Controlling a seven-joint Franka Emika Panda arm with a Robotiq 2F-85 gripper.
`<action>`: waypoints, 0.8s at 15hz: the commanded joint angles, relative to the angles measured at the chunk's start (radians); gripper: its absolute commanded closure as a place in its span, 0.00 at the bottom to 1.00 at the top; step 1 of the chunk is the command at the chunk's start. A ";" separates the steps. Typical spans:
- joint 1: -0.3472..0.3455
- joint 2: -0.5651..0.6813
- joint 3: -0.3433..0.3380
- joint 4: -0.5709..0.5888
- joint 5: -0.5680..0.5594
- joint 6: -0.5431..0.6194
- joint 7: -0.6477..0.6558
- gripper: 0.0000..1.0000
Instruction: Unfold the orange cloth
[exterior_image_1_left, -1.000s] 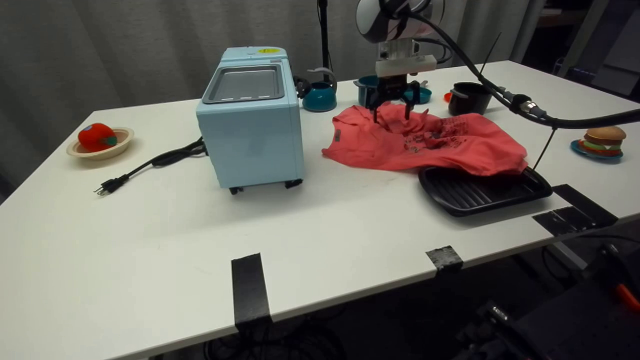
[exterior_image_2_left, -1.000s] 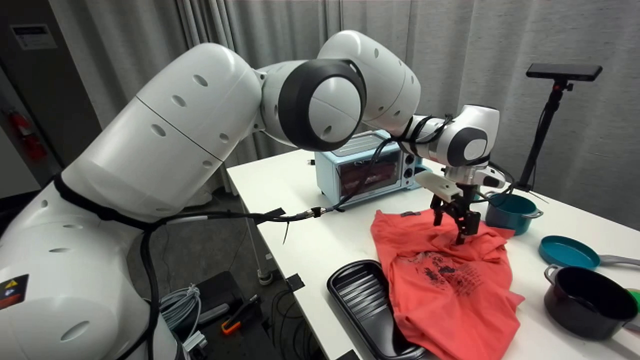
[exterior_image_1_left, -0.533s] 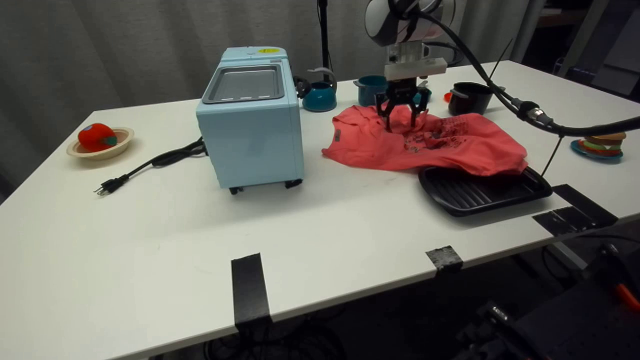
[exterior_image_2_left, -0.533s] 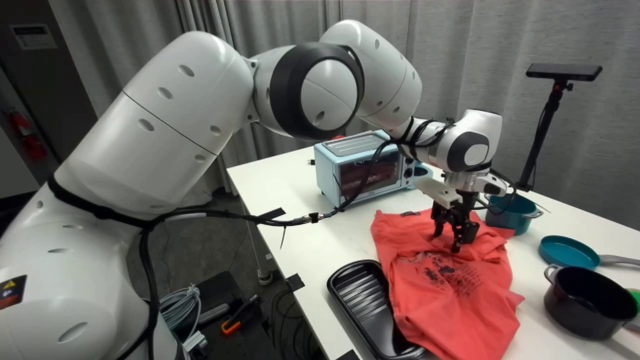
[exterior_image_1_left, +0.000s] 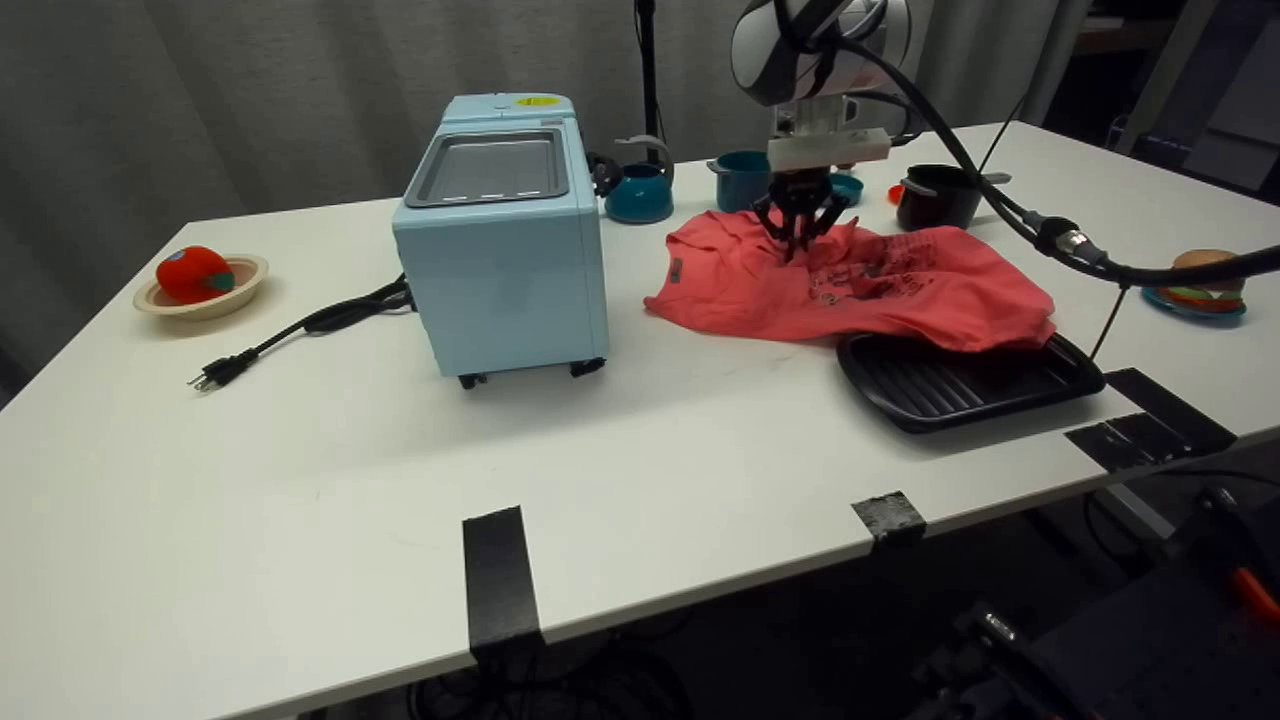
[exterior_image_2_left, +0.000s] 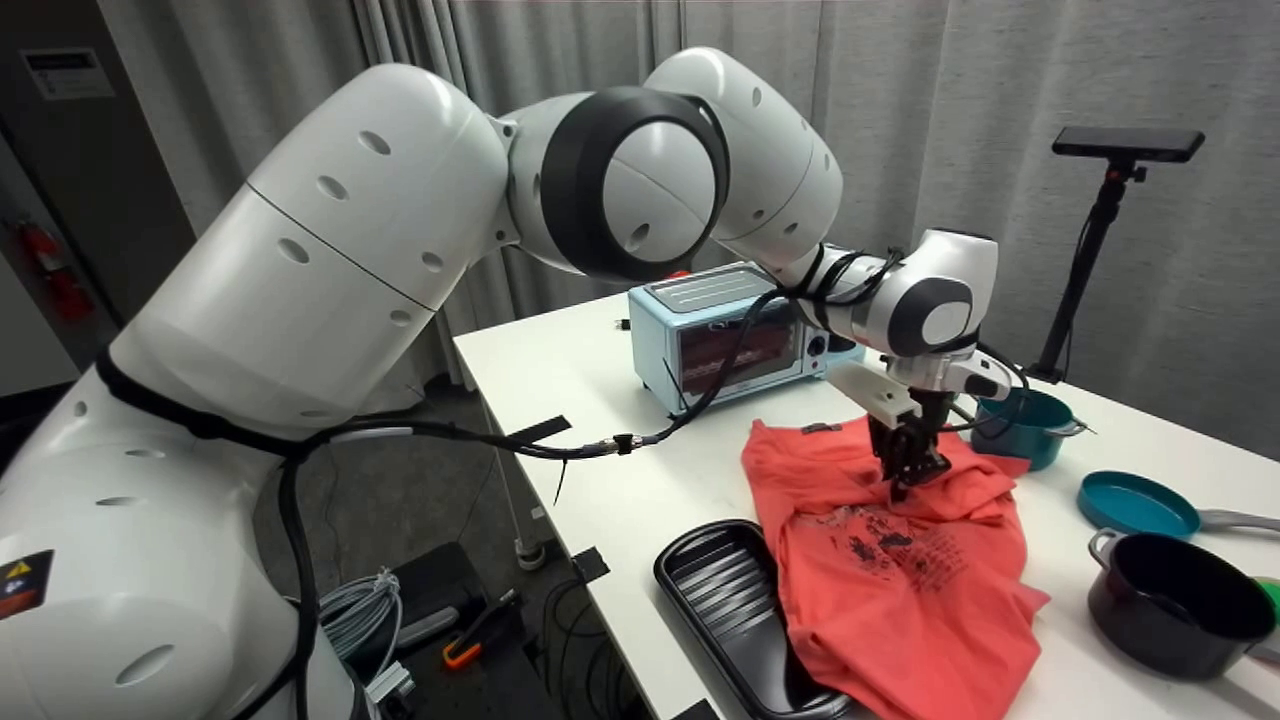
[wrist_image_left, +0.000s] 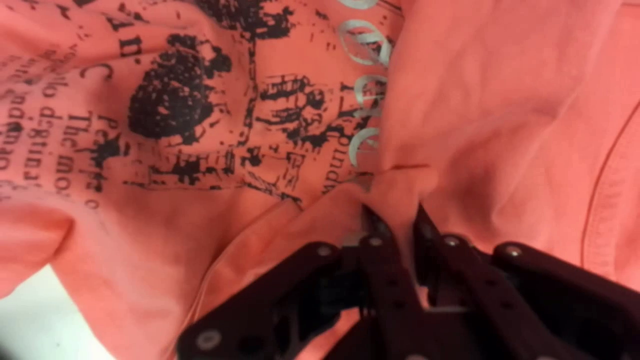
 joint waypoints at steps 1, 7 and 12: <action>0.007 -0.051 -0.005 -0.058 -0.004 -0.003 0.002 1.00; 0.019 -0.097 -0.012 -0.113 -0.017 -0.027 0.009 0.41; 0.028 -0.120 -0.021 -0.143 -0.037 -0.019 0.015 0.58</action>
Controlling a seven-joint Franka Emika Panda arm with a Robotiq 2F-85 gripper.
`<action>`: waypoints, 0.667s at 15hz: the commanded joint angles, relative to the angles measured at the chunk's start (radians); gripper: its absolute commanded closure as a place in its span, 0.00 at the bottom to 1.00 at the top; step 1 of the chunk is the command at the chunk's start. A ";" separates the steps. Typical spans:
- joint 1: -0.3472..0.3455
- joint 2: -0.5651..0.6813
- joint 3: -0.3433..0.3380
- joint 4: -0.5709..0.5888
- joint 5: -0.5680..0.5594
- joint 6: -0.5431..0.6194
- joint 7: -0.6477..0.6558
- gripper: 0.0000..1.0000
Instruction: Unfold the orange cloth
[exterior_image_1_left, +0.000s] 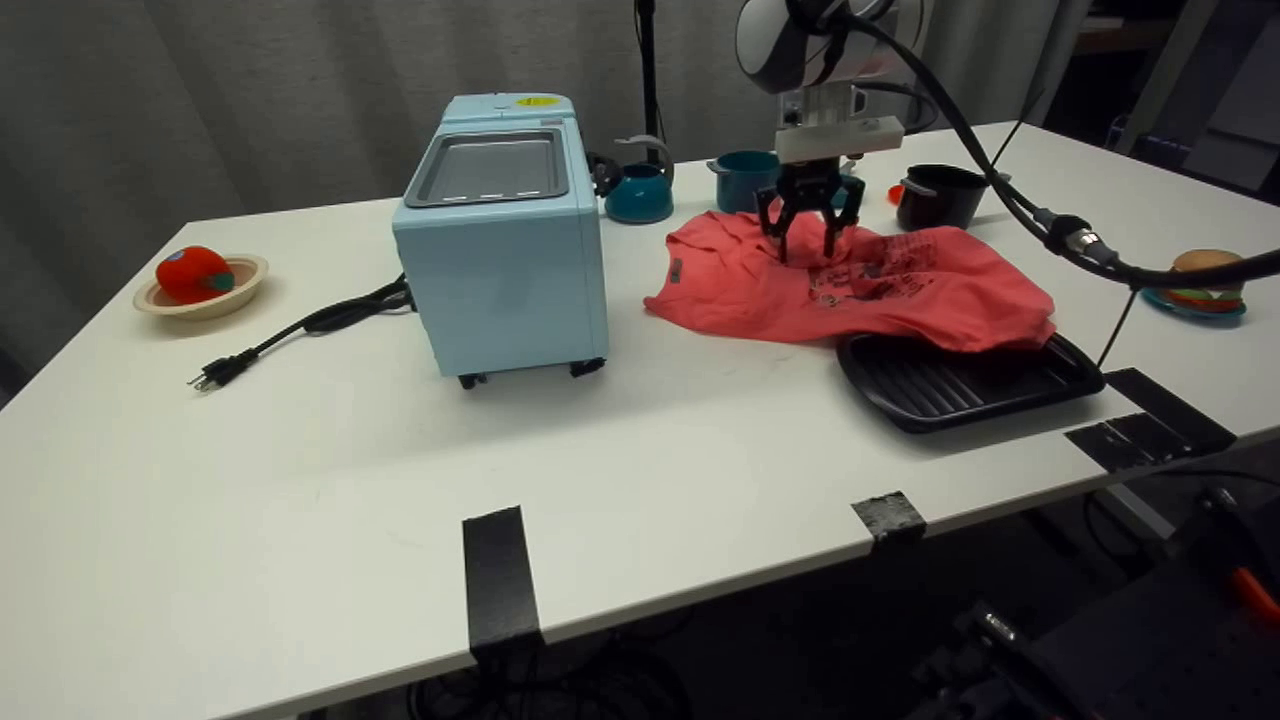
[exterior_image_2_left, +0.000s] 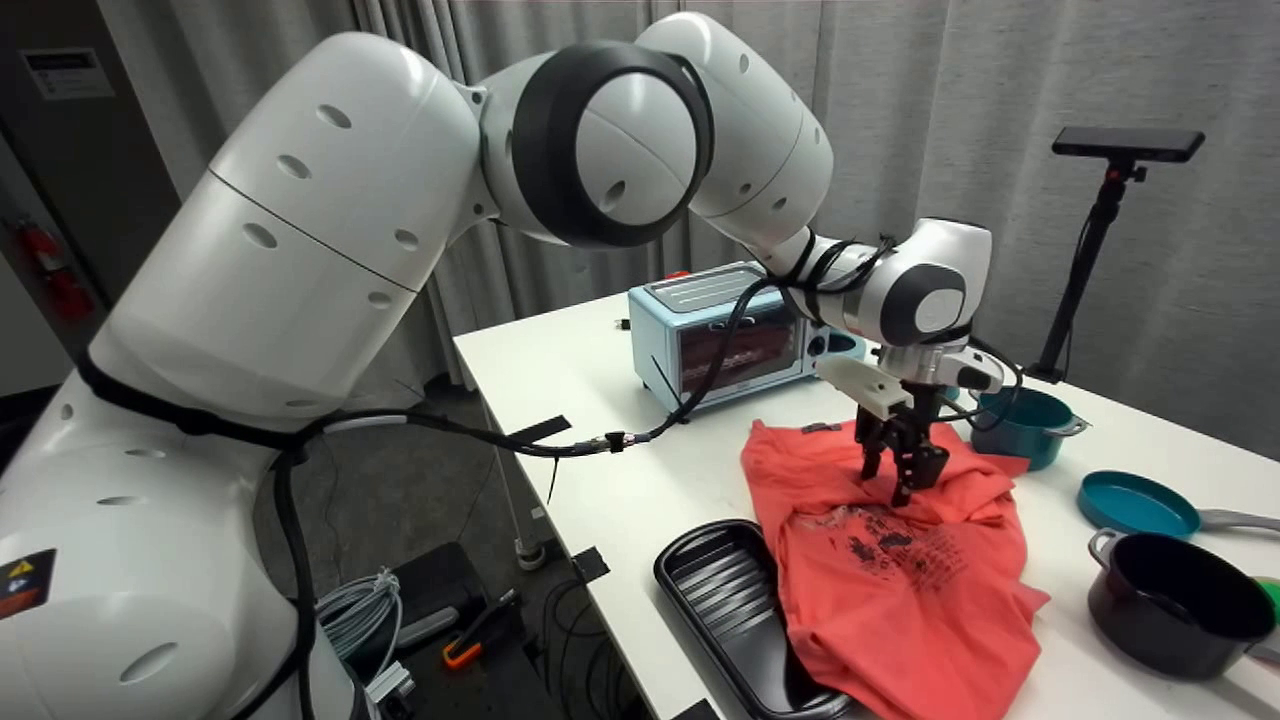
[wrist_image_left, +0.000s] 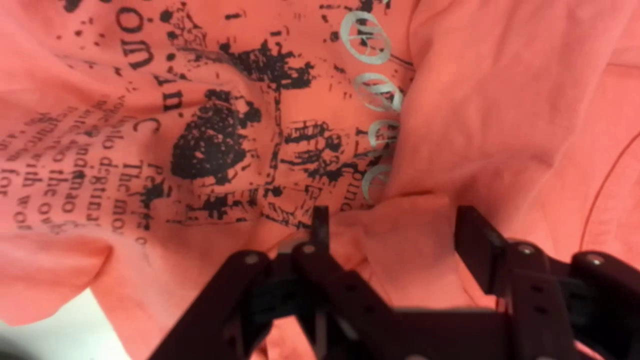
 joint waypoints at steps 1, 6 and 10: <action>0.019 -0.050 -0.018 -0.057 -0.027 -0.003 0.015 0.59; 0.018 -0.048 -0.019 -0.053 -0.035 -0.010 0.015 0.99; 0.013 -0.048 -0.016 -0.050 -0.035 -0.010 0.009 1.00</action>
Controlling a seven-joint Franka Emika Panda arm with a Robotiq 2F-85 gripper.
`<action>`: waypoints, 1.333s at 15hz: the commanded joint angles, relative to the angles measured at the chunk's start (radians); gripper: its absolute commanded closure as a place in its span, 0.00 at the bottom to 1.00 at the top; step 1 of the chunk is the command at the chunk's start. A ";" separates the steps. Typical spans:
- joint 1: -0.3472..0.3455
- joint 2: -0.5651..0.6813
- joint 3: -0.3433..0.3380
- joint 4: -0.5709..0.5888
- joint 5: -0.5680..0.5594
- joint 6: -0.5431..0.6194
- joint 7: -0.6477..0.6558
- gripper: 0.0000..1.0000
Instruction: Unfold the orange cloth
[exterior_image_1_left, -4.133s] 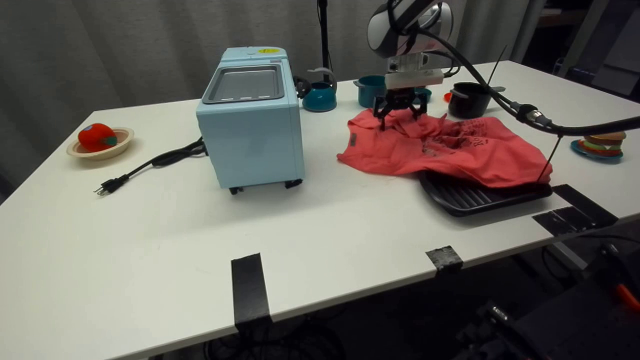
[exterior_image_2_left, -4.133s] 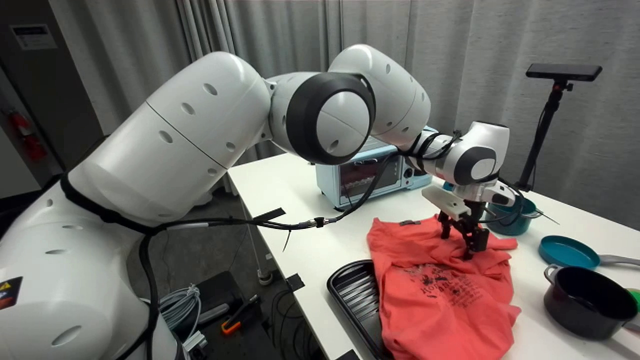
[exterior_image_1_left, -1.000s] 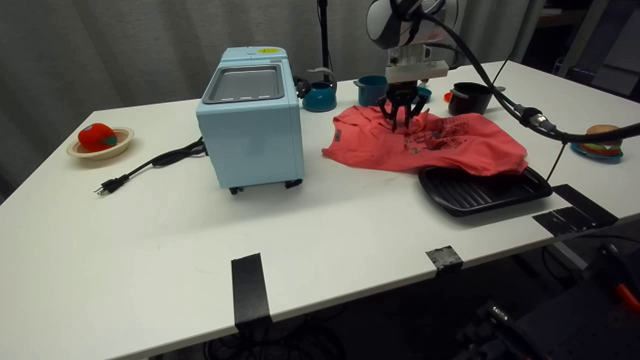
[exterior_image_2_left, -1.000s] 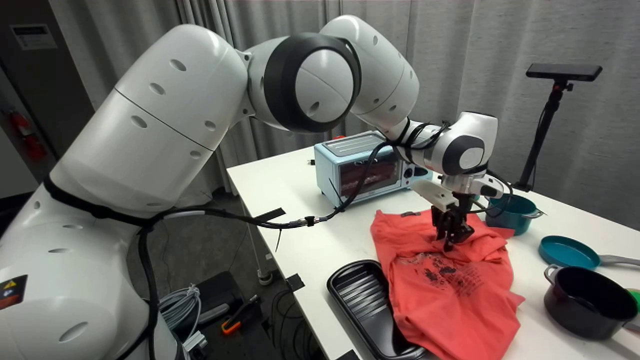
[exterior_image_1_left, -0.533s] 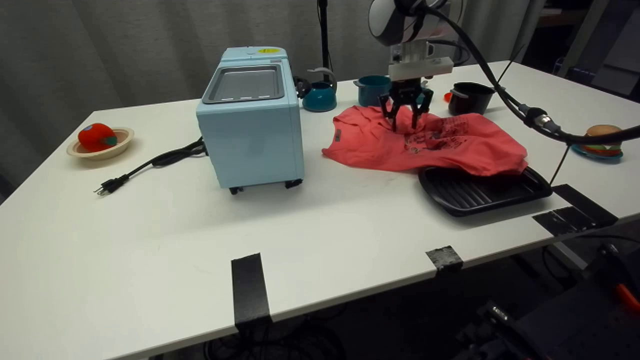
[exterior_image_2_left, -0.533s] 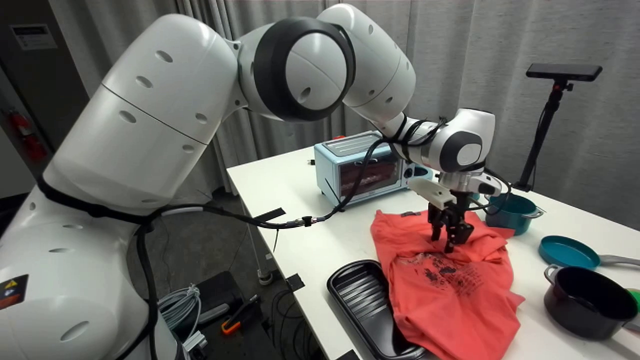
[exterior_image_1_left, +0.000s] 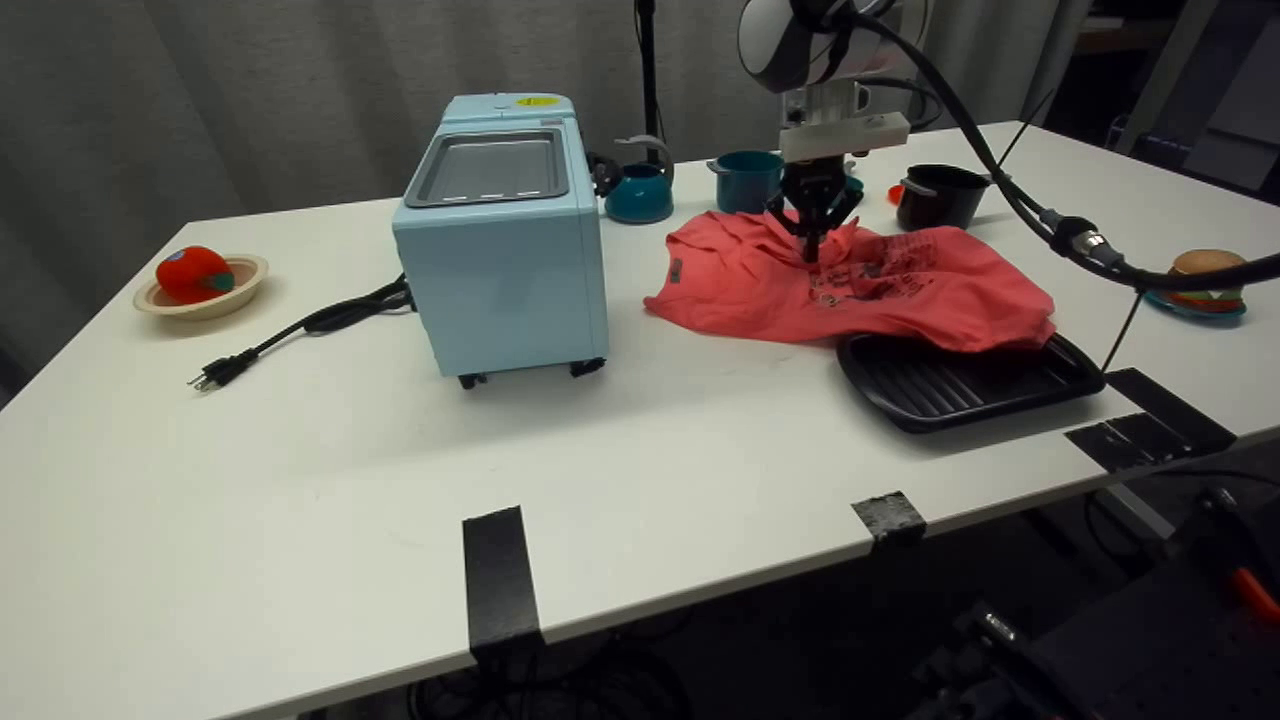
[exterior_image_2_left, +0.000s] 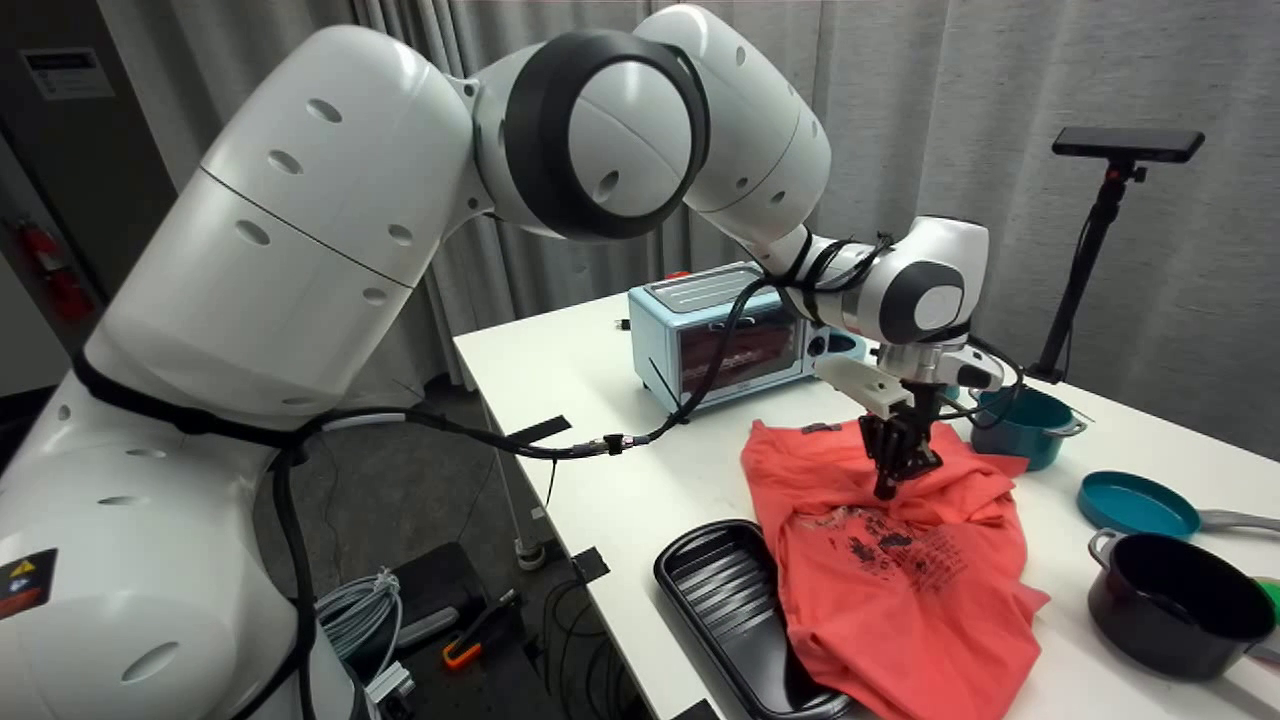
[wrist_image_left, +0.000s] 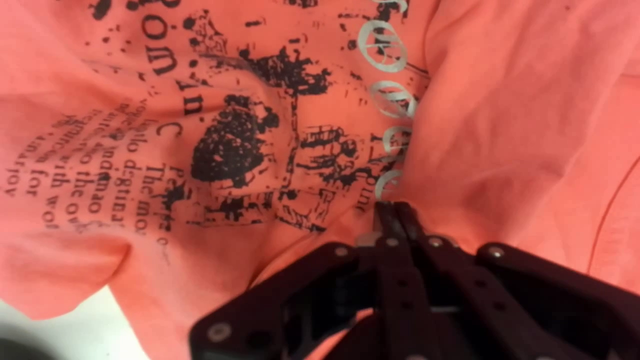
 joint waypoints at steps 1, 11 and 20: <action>0.010 -0.034 -0.012 -0.032 -0.012 -0.006 0.009 1.00; 0.080 -0.251 -0.161 -0.215 -0.132 0.417 0.257 1.00; 0.199 -0.275 -0.405 -0.271 -0.405 0.486 0.738 0.65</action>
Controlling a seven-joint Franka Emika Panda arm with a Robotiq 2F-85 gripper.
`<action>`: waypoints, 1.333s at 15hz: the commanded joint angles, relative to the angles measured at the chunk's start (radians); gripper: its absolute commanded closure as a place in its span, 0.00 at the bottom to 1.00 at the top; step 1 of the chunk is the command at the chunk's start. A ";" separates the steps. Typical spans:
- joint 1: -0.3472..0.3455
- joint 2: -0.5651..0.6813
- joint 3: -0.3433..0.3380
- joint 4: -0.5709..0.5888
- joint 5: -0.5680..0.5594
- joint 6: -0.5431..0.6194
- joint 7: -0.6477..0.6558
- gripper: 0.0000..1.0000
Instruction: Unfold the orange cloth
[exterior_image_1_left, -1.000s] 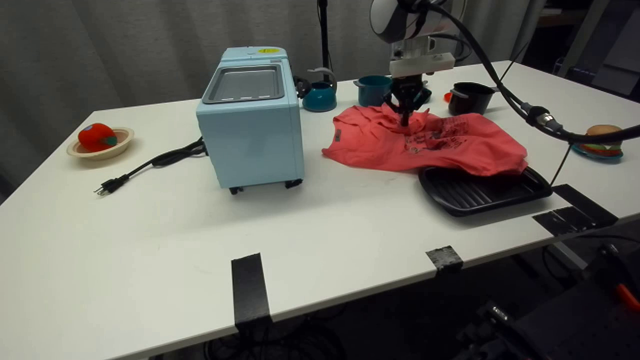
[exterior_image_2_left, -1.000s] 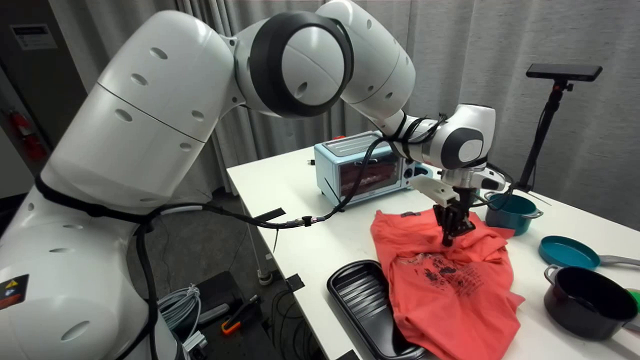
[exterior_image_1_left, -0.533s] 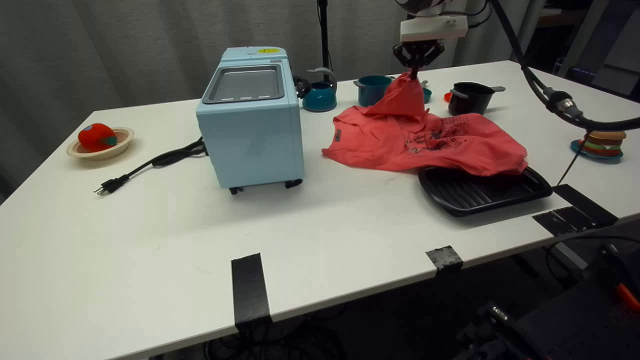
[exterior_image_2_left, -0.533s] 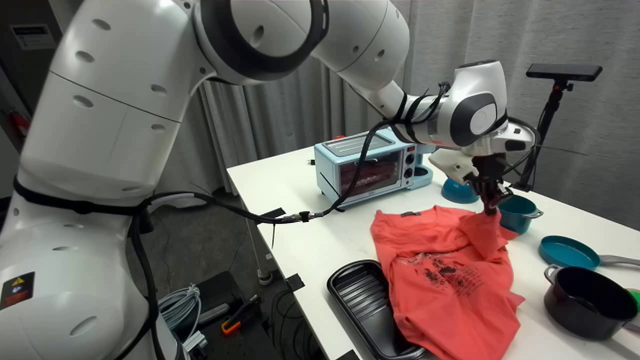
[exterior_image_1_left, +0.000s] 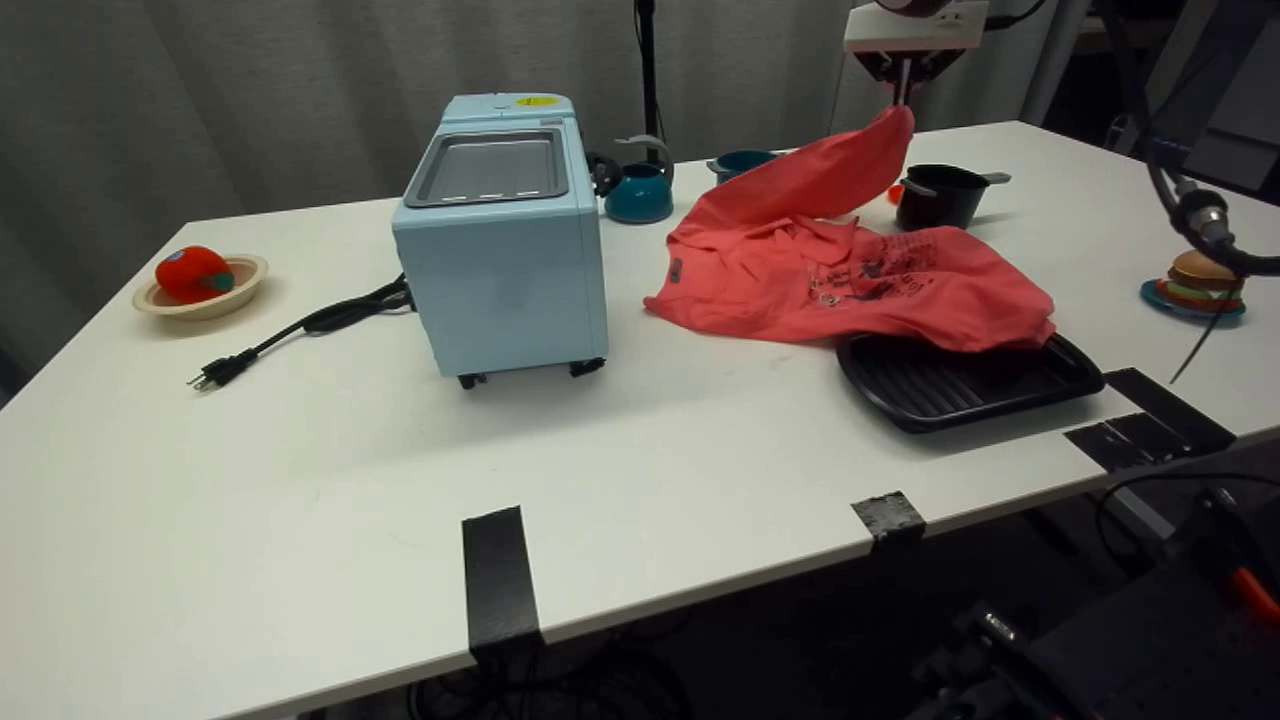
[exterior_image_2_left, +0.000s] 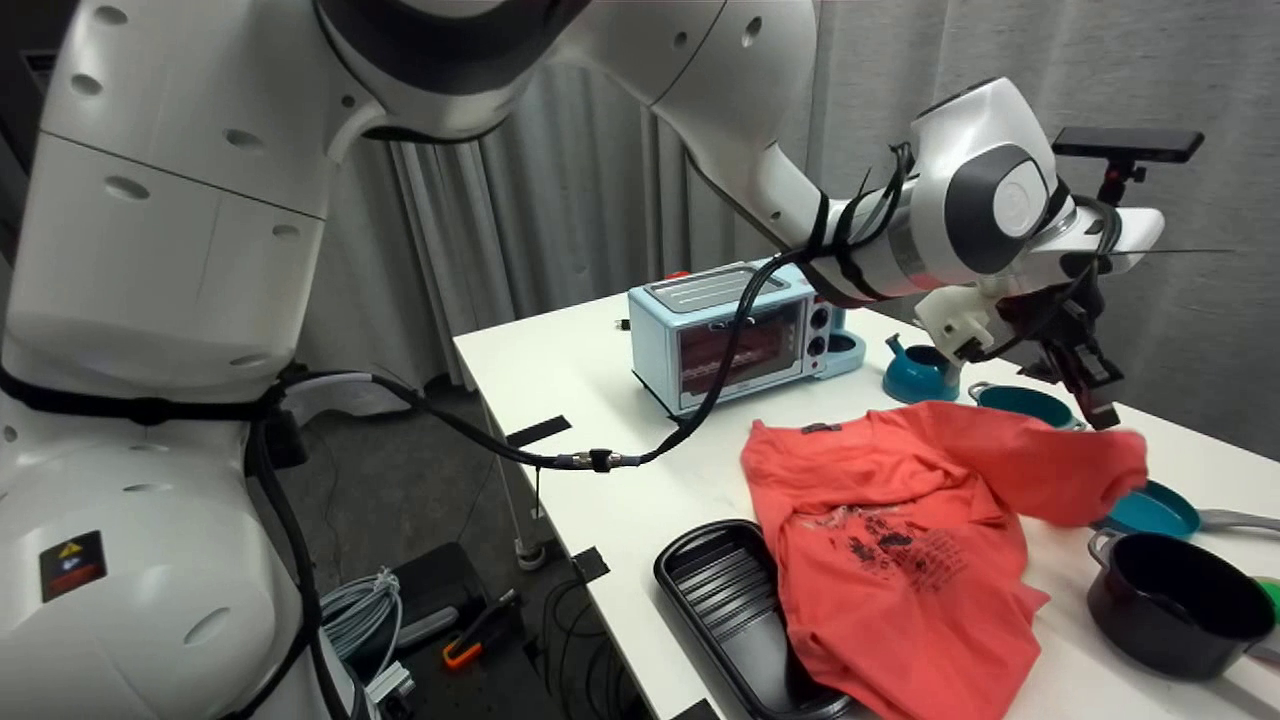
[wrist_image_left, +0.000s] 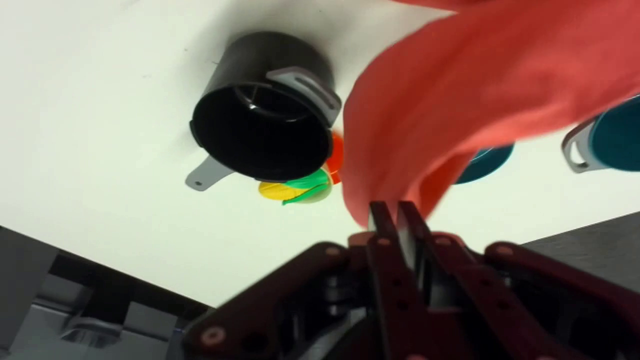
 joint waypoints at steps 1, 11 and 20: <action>0.049 -0.020 -0.058 -0.038 -0.105 -0.019 0.157 0.56; -0.091 -0.005 0.250 -0.046 0.057 0.015 -0.162 0.00; -0.169 0.159 0.409 0.132 0.369 -0.292 -0.600 0.07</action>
